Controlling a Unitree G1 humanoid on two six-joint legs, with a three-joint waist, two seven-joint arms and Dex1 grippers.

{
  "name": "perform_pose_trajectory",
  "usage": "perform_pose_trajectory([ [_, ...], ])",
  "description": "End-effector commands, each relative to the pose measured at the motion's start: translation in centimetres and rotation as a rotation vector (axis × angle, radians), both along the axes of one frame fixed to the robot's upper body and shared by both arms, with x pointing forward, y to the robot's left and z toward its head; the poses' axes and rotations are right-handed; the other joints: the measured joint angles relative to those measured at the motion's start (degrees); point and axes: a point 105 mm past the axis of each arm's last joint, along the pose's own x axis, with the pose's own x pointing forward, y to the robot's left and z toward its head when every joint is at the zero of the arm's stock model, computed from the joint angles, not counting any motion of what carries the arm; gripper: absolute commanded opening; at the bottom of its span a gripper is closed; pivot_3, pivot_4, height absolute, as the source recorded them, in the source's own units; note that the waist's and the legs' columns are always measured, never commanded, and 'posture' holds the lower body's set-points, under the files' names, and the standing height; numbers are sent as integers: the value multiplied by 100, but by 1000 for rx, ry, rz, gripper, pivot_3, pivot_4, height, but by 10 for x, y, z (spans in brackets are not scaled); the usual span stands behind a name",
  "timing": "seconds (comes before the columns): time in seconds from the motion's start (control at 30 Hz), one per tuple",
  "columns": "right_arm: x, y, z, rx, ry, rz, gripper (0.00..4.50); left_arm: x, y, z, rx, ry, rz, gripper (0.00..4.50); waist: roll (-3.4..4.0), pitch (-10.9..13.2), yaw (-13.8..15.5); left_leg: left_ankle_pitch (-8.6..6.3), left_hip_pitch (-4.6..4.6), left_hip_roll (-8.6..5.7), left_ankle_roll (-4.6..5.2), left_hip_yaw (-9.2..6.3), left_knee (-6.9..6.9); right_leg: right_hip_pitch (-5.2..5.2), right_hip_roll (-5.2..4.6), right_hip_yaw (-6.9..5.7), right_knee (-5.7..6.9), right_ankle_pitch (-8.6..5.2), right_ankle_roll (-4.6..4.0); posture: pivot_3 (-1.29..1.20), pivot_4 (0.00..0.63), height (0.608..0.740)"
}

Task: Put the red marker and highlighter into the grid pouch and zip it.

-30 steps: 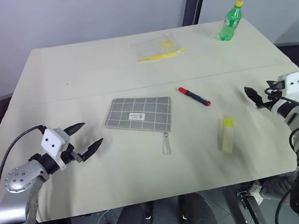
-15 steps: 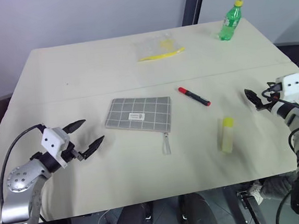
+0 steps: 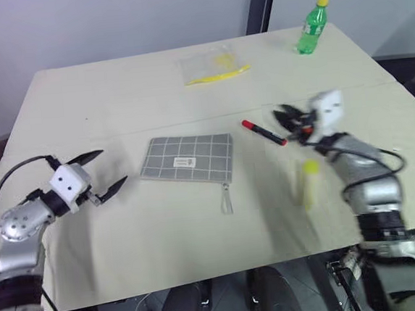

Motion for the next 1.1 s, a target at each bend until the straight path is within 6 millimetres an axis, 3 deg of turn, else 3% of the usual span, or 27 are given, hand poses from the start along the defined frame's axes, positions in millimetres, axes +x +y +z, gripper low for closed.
perform_pose_trajectory([
  [0.03, -8, 45, -12, -114, -20, 78, 36, 11, -3, -7, 101, -50, -29, 4500, -9, -3, 32, 0, -2, -4, 0, -1, -1, 0, 5, 0, 0, 1, -1, 0, 150, 740],
  [0.1, -11, 56, -40, -313, -27, 98, 36, 20, -8, -7, 124, -73, -47, 4500, -15, -6, 59, 0, -6, -21, 0, -6, 1, 0, 6, 1, 0, 2, -1, 0, 150, 740],
  [0.17, -8, 45, -67, -501, -13, 64, 36, 25, -11, -8, 157, -93, -64, 4500, -26, -8, 71, -1, -10, -40, 3, -7, 7, 1, 1, 10, -2, 3, 0, 0, 150, 740],
  [0.27, -7, 27, -82, -621, 2, 51, 36, 29, -15, -11, 210, -104, -97, 4500, -27, -8, 51, -2, -9, -65, 14, -7, 14, 1, -13, 20, -3, 8, 7, 0, 150, 740],
  [0.4, -14, 16, -92, -704, 2, 99, 36, 33, -28, -20, 290, -118, -169, 4500, -40, -17, 38, -1, -1, -65, 12, -14, 13, 3, -10, 21, -1, 18, 24, 0, 150, 740],
  [0.53, -20, 18, -92, -693, -6, 133, 36, 41, -47, -20, 306, -153, -213, 4500, -46, -21, 45, 2, 4, -60, 7, -19, 14, 8, -4, 20, 5, 18, 25, 0, 150, 740],
  [0.7, -21, 22, -90, -685, -3, 133, 36, 47, -83, -24, 301, -172, -312, 4500, -55, -27, 73, 3, 5, -61, 8, -20, 20, 14, -3, 20, 4, 20, 29, 0, 150, 740],
  [0.83, -24, 24, -87, -677, -7, 130, 36, 39, -109, -42, 305, -98, -443, 4500, -59, -30, 89, 3, 5, -60, 8, -20, 20, 13, -2, 20, 4, 21, 30, 0, 150, 740],
  [0.93, -25, 24, -85, -675, -8, 122, 0, 39, -107, -45, 284, -48, -441, 3686, -59, -32, 97, 3, 5, -60, 9, -20, 20, 13, -2, 20, 4, 21, 31, 0, 150, 740],
  [1.1, -26, 22, -82, -669, -11, 107, 0, 39, -101, -41, 274, -44, -437, 1077, -60, -33, 93, 3, 5, -56, 10, -20, 21, 13, 0, 20, 4, 21, 31, 0, 150, 740],
])
